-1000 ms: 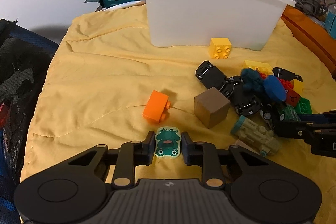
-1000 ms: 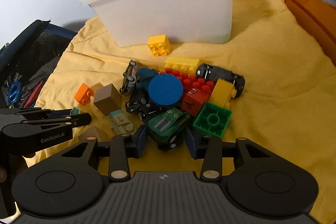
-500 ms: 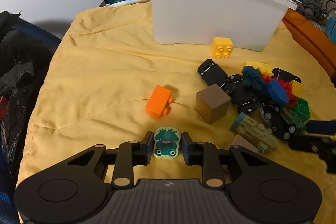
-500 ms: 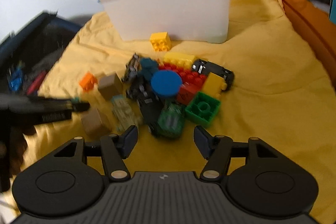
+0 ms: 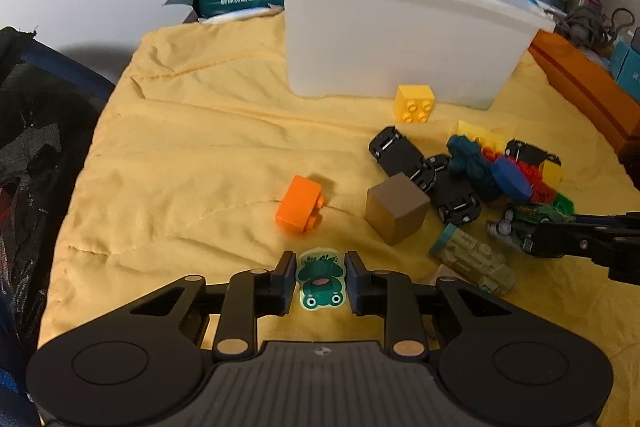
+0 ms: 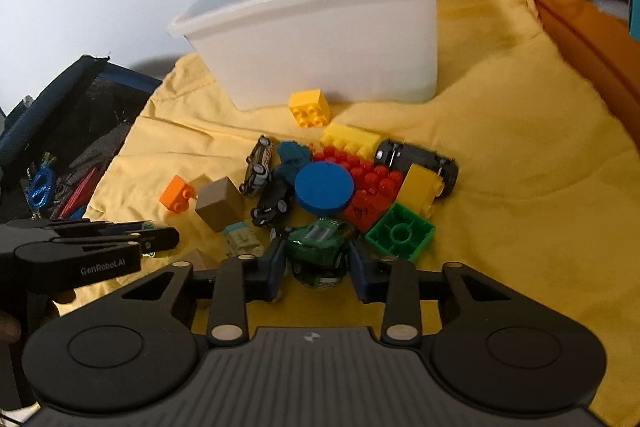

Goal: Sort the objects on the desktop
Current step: 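Grasp the green frog tile with the left tool while the right tool grasps the green toy car, then carry the frog tile and green car over the white bin and release both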

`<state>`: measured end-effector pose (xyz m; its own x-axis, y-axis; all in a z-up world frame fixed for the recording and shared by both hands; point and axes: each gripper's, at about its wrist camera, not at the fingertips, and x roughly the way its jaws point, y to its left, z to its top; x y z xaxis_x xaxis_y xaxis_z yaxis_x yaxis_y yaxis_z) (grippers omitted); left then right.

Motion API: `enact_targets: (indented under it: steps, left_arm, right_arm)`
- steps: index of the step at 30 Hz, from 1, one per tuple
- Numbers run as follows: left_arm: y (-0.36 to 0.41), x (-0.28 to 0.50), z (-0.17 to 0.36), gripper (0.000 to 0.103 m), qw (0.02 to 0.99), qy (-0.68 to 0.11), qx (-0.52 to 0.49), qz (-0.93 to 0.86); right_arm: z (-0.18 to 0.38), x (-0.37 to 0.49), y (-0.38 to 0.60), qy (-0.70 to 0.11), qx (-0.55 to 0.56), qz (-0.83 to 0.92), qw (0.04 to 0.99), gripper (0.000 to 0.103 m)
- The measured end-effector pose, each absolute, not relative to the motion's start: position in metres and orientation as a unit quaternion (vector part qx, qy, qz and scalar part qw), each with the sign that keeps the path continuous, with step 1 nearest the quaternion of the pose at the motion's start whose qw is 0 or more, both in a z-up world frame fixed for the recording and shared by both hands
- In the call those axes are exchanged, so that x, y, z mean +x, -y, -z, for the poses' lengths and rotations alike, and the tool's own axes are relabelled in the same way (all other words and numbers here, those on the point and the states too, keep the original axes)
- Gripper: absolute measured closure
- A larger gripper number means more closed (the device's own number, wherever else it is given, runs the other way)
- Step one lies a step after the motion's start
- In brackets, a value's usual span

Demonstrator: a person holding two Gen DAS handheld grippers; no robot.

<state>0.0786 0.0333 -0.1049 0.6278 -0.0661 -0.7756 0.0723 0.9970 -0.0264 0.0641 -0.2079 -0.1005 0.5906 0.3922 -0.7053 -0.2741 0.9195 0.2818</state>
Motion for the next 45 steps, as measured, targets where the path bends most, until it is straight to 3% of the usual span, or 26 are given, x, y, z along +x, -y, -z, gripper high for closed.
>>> enact_targets:
  steps: [4, 10, 16, 19, 23, 26, 29, 35, 45]
  left_arm:
    - [-0.033, 0.074, 0.098, 0.074, 0.904, -0.425, 0.003, 0.046]
    - [-0.034, 0.071, 0.106, 0.074, 0.898, -0.437, 0.004, 0.041]
    - [-0.030, 0.070, 0.112, 0.074, 0.897, -0.439, 0.012, 0.045]
    - [-0.031, 0.070, 0.113, 0.074, 0.897, -0.439, 0.007, 0.043]
    - [-0.034, 0.070, 0.114, 0.074, 0.897, -0.441, 0.003, 0.041]
    - [-0.033, 0.070, 0.115, 0.074, 0.896, -0.442, 0.006, 0.041]
    - [-0.032, 0.070, 0.116, 0.074, 0.896, -0.442, 0.010, 0.043]
    - [-0.031, 0.070, 0.107, 0.074, 0.898, -0.437, 0.008, 0.052]
    - [-0.042, 0.102, 0.010, 0.074, 0.936, -0.348, -0.018, 0.047]
  right_arm:
    - [0.099, 0.060, 0.209, -0.411, 0.043, -0.190, 0.891, 0.066]
    - [0.110, 0.064, 0.216, -0.436, 0.072, -0.168, 0.881, 0.042]
    - [0.119, 0.076, 0.212, -0.452, 0.087, -0.174, 0.871, 0.047]
    - [0.118, 0.071, 0.219, -0.449, 0.092, -0.187, 0.869, 0.070]
    - [0.115, 0.063, 0.226, -0.446, 0.085, -0.184, 0.872, 0.069]
    - [0.118, 0.060, 0.230, -0.452, 0.084, -0.179, 0.870, 0.061]
    - [0.119, 0.057, 0.231, -0.451, 0.080, -0.185, 0.870, 0.070]
    - [0.102, 0.052, 0.231, -0.420, 0.083, -0.194, 0.882, 0.070]
    - [0.008, 0.092, 0.232, -0.287, 0.074, -0.203, 0.933, 0.070]
